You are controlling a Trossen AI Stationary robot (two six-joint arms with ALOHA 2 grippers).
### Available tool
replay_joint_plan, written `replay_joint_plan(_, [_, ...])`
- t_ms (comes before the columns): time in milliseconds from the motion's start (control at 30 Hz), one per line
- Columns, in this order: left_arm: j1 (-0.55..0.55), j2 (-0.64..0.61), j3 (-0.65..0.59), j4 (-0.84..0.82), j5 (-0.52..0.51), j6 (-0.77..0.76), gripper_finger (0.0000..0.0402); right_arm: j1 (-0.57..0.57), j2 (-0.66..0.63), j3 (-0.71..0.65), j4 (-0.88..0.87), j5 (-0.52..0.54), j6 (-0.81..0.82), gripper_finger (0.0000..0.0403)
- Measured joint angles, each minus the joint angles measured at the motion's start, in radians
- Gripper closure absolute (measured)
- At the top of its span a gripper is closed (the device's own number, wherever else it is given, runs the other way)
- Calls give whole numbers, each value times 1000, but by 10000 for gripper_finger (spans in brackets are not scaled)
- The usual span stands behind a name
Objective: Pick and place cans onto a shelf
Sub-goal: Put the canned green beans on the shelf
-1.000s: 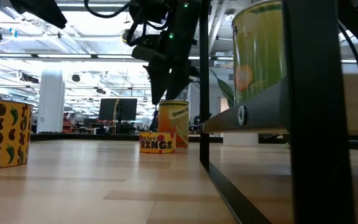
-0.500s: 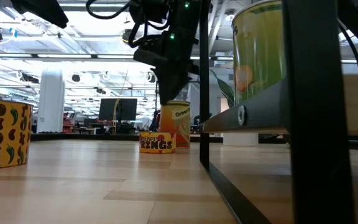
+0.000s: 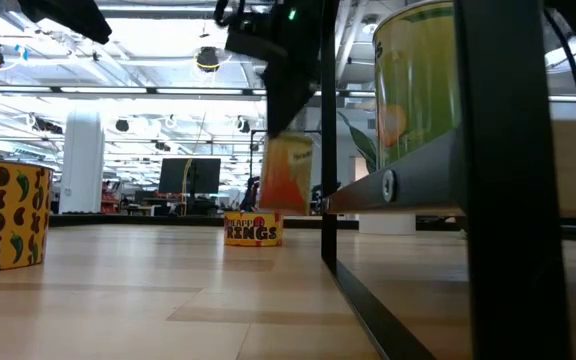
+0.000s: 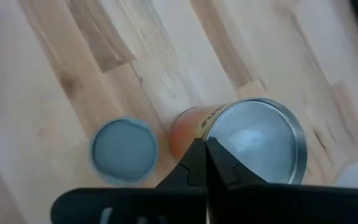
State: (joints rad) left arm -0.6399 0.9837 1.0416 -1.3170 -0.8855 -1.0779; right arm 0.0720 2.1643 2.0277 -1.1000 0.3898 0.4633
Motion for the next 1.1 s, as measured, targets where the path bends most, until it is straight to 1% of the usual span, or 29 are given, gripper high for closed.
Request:
replay_joint_plan(200, [0,0,0,0,-32,0,278,70,-117,1,-76,102,8,400])
replay_joint_plan(400, [0,0,0,0,-37,0,278,182,-272,2,-168,111,48,401])
replay_joint_plan(600, [0,0,0,0,-38,8,278,345,-385,3,-246,103,123,402])
replay_joint_plan(700, [0,0,0,0,-39,19,278,443,-410,3,-298,100,218,402])
replay_joint_plan(833, [0,0,0,-1,-39,19,278,568,-413,3,-409,93,422,402])
replay_joint_plan(900, [0,0,0,-1,-39,19,278,628,-410,2,-460,71,526,402])
replay_joint_plan(1000, [0,0,0,-1,-39,20,278,705,-392,2,-468,36,624,403])
replay_joint_plan(1100, [0,0,0,-1,-39,23,278,765,-362,2,-449,25,697,403])
